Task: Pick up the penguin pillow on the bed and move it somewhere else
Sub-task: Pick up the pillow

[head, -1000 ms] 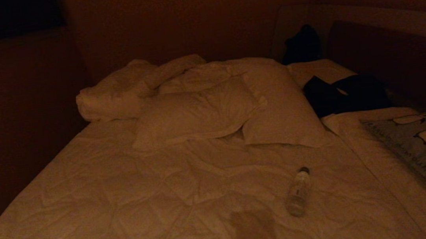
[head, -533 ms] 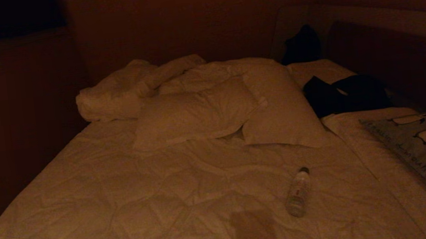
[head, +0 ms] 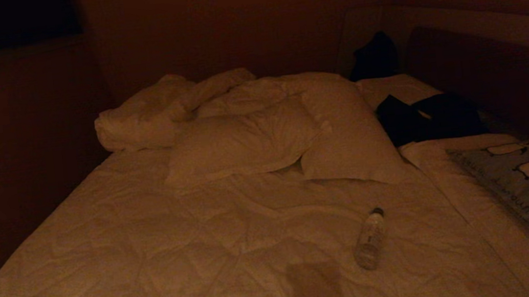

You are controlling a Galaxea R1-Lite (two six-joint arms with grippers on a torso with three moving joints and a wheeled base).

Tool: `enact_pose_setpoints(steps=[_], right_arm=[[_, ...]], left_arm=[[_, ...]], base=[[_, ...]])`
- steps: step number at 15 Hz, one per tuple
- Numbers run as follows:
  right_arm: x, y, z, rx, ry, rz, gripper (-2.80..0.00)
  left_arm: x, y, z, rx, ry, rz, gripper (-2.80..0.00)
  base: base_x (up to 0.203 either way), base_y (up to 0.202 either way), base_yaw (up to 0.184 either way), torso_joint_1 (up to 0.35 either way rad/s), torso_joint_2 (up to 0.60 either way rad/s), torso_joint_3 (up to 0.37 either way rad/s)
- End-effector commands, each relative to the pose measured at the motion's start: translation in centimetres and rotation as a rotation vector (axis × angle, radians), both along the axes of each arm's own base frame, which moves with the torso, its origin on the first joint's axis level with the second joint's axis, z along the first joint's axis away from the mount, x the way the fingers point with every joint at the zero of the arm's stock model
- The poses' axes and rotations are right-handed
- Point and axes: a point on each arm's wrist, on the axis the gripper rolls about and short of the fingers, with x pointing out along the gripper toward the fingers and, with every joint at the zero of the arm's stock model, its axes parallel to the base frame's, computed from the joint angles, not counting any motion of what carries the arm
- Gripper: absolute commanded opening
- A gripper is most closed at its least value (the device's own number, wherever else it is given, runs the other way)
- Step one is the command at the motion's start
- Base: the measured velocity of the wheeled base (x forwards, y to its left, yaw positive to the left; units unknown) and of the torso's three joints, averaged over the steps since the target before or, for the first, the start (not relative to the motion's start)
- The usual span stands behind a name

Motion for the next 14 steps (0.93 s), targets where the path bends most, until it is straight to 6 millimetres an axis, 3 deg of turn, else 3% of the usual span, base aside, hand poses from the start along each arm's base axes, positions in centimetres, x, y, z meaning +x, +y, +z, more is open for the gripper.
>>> enact_pose_setpoints(steps=[1,6,14], right_arm=[[-2.1,0.0,-0.9,-0.016,-0.063,0.002,-2.8],[-5.2,0.1,-3.3,-0.039,-0.163,0.002,-2.8],[-8.6,0.0,-4.8,-0.087,-0.306,0.001,-2.8]], left_arm=[[0.0,0.0,0.0,0.0,0.0,0.001,-2.8],[0.0,0.0,0.0,0.0,-0.001,0.001,-2.8],[0.0,0.0,0.0,0.0,0.0,0.001,-2.8]], base=[[0.0,0.0,0.0,0.0,0.0,0.0],[0.0,0.0,0.0,0.0,0.0,0.0],[0.0,0.0,0.0,0.0,0.0,0.0]])
